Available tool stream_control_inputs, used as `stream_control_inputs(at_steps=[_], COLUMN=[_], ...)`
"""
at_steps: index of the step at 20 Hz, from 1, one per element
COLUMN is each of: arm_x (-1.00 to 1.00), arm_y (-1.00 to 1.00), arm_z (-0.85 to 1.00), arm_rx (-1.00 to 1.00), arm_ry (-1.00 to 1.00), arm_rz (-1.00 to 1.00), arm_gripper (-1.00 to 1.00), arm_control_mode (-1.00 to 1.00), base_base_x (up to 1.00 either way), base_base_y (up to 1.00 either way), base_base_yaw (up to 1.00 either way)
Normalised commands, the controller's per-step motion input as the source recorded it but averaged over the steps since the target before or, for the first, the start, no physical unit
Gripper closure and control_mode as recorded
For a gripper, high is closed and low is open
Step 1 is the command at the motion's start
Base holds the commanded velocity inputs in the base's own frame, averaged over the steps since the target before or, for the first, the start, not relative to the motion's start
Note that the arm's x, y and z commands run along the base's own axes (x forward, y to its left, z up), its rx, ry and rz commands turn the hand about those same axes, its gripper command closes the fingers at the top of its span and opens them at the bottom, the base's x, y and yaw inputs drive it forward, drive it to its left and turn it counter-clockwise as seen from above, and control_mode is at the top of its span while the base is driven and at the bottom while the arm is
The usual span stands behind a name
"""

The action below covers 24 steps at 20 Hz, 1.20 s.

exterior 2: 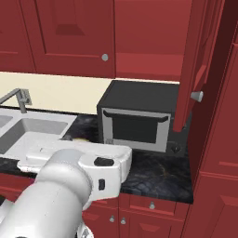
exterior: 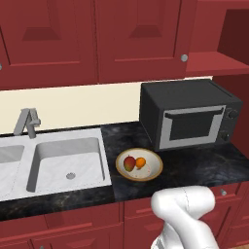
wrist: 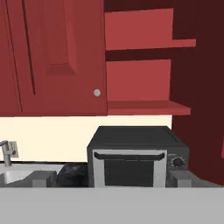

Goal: Open the cabinet. Pick the mango and tangerine from the cabinet and place them into the bowl. Then close the cabinet.

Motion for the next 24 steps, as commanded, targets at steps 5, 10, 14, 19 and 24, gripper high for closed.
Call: stream_control_inputs(at_steps=[5,10,14,19,24], arm_x=[0.0,0.0,0.11,0.44,0.58], arm_y=[-0.42,-0.4,-0.44,-0.37,-0.39], arm_z=[0.0,0.0,0.0,0.0,0.0], arm_rx=[0.04,0.01,0.01,0.03,0.02], arm_ry=[-0.16,-0.23,-0.17,-0.12,-0.05], arm_rz=[0.27,0.29,0.26,0.24,0.15], arm_gripper=[-1.0,-1.0,-1.0,-1.0,-1.0], arm_control_mode=[-1.0,-1.0,-1.0,-1.0,-1.0], base_base_x=[0.0,0.0,0.0,0.0,0.0], base_base_y=[0.0,0.0,0.0,0.0,0.0], base_base_yaw=[0.0,0.0,0.0,0.0,0.0])
